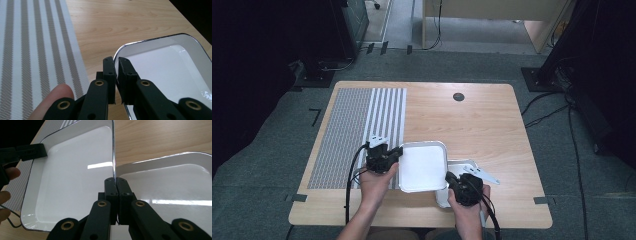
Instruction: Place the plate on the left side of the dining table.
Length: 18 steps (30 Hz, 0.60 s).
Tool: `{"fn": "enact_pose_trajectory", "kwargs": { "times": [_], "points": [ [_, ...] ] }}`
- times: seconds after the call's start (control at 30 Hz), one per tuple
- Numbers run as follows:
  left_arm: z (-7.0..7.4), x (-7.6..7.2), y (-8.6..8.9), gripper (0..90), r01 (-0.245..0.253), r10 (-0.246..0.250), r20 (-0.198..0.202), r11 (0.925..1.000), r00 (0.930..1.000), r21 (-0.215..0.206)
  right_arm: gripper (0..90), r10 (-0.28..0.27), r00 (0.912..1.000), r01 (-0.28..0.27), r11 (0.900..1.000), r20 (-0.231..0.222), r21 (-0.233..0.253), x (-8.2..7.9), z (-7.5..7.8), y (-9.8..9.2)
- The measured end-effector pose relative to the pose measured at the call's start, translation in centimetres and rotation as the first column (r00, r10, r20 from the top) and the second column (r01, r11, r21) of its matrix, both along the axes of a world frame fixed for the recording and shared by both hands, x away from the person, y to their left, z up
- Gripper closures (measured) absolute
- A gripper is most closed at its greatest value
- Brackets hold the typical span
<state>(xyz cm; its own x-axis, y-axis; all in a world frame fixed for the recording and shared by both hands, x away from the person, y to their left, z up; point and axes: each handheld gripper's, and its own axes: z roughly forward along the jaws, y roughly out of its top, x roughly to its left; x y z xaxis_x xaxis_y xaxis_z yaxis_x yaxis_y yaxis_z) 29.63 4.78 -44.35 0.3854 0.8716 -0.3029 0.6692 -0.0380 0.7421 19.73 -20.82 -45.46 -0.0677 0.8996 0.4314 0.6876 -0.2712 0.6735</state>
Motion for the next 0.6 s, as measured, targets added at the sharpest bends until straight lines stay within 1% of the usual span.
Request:
{"fn": "enact_pose_trajectory", "kwargs": {
  "times": [0.03, 0.07, 0.1, 0.13, 0.23, 0.33, 0.37, 0.4, 0.43, 0.47, 0.5, 0.6],
  "points": [
    [0.0, 0.0, 0.0, 85.8, 0.0, 0.0, 0.0, 1.0, 1.0, 0.0, 89.8, 0.002, 1.0, -0.002, 1.0, -0.001, 0.003, 0.2, 0.1, 0.4],
    [0.2, 0.2, 0.8, 85.9, -0.004, 0.004, 0.006, 1.0, 1.0, 0.002, 89.8, 0.004, 1.0, -0.004, 1.0, 0.002, 0.001, 0.3, 0.1, 0.7],
    [0.2, 0.2, 0.8, 85.9, -0.004, 0.004, 0.006, 1.0, 1.0, 0.002, 89.8, 0.004, 1.0, -0.004, 1.0, 0.002, 0.001, 0.3, 0.1, 0.7],
    [0.3, 0.4, 1.5, 86.0, -0.01, 0.01, 0.008, 0.9999, 0.9999, 0.006, 89.8, 0.008, 1.0, -0.008, 1.0, 0.003, 0.006, 0.7, 0.2, 1.5],
    [0.5, 0.9, 2.7, 86.2, -0.015, 0.014, 0.009, 0.9996, 0.9999, 0.025, 89.8, 0.013, 0.9998, -0.013, 1.0, 0.013, -0.007, 1.2, 0.3, 2.8],
    [0.7, 1.5, 4.0, 86.5, -0.025, 0.025, 0.008, 0.9995, 0.9996, 0.019, 89.7, 0.019, 0.9998, -0.019, 1.0, 0.007, 0.002, 1.7, 0.3, 4.1],
    [0.7, 1.5, 4.0, 86.6, -0.025, 0.025, 0.008, 0.9995, 0.9996, 0.019, 89.7, 0.019, 0.9998, -0.019, 1.0, 0.007, 0.002, 1.7, 0.3, 4.1],
    [0.8, 1.8, 4.9, 86.7, -0.035, 0.034, 0.011, 0.9992, 0.9994, 0.019, 89.6, 0.028, 0.9996, -0.028, 1.0, 0.009, 0.002, 2.1, 0.3, 4.9],
    [0.8, 1.8, 4.9, 86.6, -0.035, 0.034, 0.011, 0.9992, 0.9994, 0.019, 89.6, 0.028, 0.9996, -0.028, 1.0, 0.009, 0.002, 2.1, 0.3, 4.9],
    [0.9, 2.0, 5.6, 86.6, -0.042, 0.041, 0.012, 0.9987, 0.9991, 0.031, 89.5, 0.036, 0.9993, -0.036, 0.999, 0.005, 0.003, 2.5, 0.4, 5.9],
    [0.9, 2.2, 6.0, 86.6, -0.046, 0.046, 0.016, 0.9981, 0.9988, 0.041, 89.5, 0.041, 0.9992, -0.041, 0.999, 0.006, 0.002, 2.6, 0.4, 6.3],
    [0.9, 2.4, 6.7, 86.5, -0.059, 0.058, 0.019, 0.9973, 0.9981, 0.045, 89.5, 0.049, 0.9988, -0.049, 0.999, 0.003, 0.0, 3.0, 0.3, 7.1]
  ]
}}
